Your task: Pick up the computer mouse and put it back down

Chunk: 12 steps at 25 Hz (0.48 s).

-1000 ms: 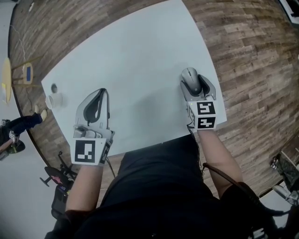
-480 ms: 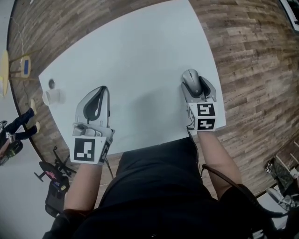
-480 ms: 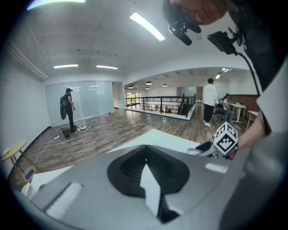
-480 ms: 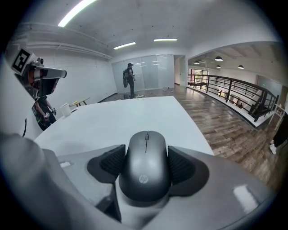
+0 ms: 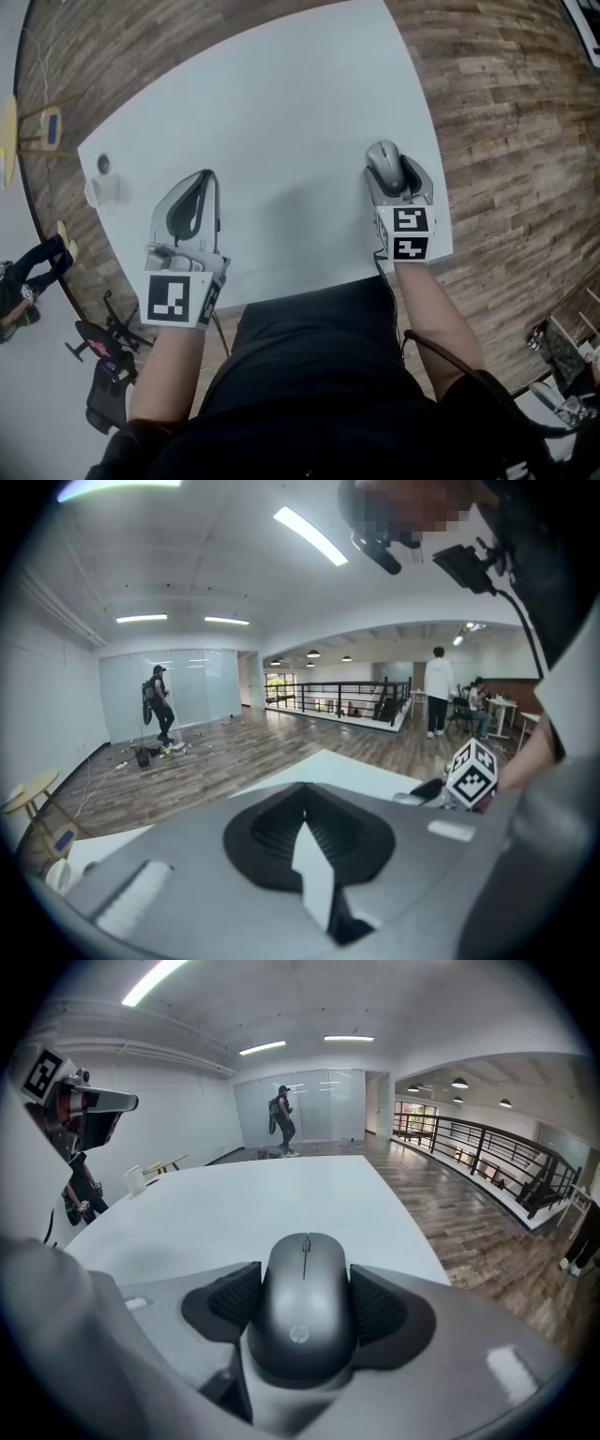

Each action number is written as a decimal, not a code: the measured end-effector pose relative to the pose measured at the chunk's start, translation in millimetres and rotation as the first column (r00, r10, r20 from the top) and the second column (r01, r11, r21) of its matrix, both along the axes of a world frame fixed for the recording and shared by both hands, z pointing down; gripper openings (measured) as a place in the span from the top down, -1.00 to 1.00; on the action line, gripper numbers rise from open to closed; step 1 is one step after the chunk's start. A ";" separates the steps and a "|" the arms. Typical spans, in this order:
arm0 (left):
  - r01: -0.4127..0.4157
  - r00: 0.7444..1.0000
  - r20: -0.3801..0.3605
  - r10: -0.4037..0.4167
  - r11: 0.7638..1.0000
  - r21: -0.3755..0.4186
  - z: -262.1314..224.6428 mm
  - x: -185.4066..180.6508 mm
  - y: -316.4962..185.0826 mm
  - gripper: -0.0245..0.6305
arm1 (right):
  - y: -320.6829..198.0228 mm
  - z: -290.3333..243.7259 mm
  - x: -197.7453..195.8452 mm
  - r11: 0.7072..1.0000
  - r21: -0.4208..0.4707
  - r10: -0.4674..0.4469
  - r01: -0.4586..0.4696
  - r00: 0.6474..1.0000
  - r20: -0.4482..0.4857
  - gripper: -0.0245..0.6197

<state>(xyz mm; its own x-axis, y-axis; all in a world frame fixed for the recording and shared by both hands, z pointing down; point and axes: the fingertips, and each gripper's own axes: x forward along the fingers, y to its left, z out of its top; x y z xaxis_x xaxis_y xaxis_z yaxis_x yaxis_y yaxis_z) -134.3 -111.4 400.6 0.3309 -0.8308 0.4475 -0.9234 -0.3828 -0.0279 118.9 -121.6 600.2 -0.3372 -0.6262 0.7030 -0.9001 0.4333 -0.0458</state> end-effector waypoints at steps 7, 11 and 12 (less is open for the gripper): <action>0.003 1.000 0.029 -0.003 1.000 0.009 -1.8 -9.2 5.9 0.92 | -2.3 4.4 2.4 1.000 0.002 0.005 -0.005 1.000 -0.029 -0.01; 0.000 0.999 0.042 -0.001 1.000 0.019 -1.5 -16.1 12.7 0.92 | -4.8 6.2 8.9 0.999 0.010 0.039 -0.039 0.998 -0.042 -0.14; 0.006 0.999 0.032 -0.007 1.000 0.024 -4.2 -15.5 13.1 0.92 | -5.1 6.1 10.6 0.999 0.012 0.043 -0.043 0.998 -0.046 -0.21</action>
